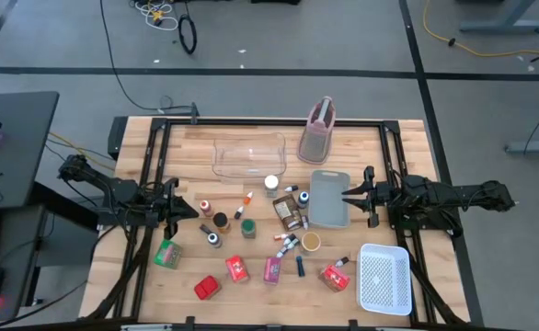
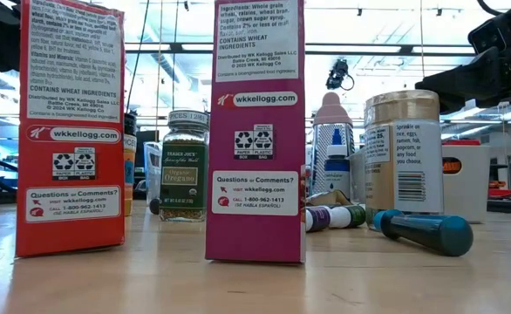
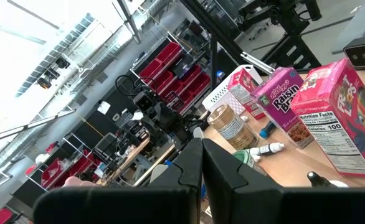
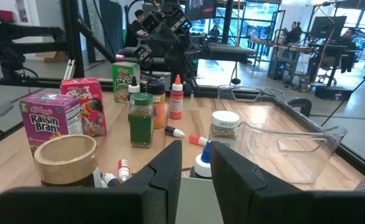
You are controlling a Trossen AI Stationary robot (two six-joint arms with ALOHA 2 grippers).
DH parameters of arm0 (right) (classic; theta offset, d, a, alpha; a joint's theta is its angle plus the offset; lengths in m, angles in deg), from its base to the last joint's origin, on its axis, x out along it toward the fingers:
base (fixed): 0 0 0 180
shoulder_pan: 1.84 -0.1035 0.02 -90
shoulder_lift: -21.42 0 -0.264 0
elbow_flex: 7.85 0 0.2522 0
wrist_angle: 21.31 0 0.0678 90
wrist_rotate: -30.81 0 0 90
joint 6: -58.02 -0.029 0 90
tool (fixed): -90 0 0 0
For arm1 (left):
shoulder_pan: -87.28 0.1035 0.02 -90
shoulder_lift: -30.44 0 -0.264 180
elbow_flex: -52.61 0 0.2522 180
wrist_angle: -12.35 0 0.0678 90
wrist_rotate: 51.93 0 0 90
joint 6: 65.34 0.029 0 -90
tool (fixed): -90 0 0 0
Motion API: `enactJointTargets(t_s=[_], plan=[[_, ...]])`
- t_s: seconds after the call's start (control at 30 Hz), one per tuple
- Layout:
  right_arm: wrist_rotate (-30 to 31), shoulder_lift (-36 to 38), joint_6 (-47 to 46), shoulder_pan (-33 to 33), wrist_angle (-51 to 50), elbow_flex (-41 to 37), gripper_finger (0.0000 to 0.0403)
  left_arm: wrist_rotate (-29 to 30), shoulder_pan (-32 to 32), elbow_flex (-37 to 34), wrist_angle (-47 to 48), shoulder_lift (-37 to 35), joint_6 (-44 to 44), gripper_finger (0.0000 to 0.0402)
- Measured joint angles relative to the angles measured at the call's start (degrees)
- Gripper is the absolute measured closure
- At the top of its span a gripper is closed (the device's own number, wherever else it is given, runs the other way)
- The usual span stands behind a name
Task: Pick & Place Kitchen Items
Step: Put the green seasoning bottle into the transparent bin
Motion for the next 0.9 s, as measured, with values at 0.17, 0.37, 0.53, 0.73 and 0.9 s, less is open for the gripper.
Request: enactJointTargets(t_s=[0.17, 0.37, 0.53, 0.73, 0.9], plan=[[0.00, 0.00, 0.01, 0.00, 0.00, 0.00, 0.0311, 3.66, 0.00, -0.01, -0.69, -0.02, 0.00, 0.0386], [-0.16, -0.01, -2.74, 0.00, 1.34, 0.00, 0.0311, 7.27, 0.02, 0.01, -1.11, -0.02, -3.79, 0.0386], [-1.08, -0.01, -6.89, -0.03, 7.02, 0.00, 0.0311, 7.82, 0.02, 0.01, -4.00, -0.02, -16.64, 0.0386], [3.31, 0.01, -3.26, -0.01, 15.89, 0.00, 0.0311, 8.03, 0.02, -0.01, -9.93, 0.00, -25.13, 0.0386], [14.02, -0.01, 3.22, -0.01, 22.35, 0.00, 0.0311, 5.79, 0.02, -0.01, -14.23, 0.00, -24.73, 0.0386]])
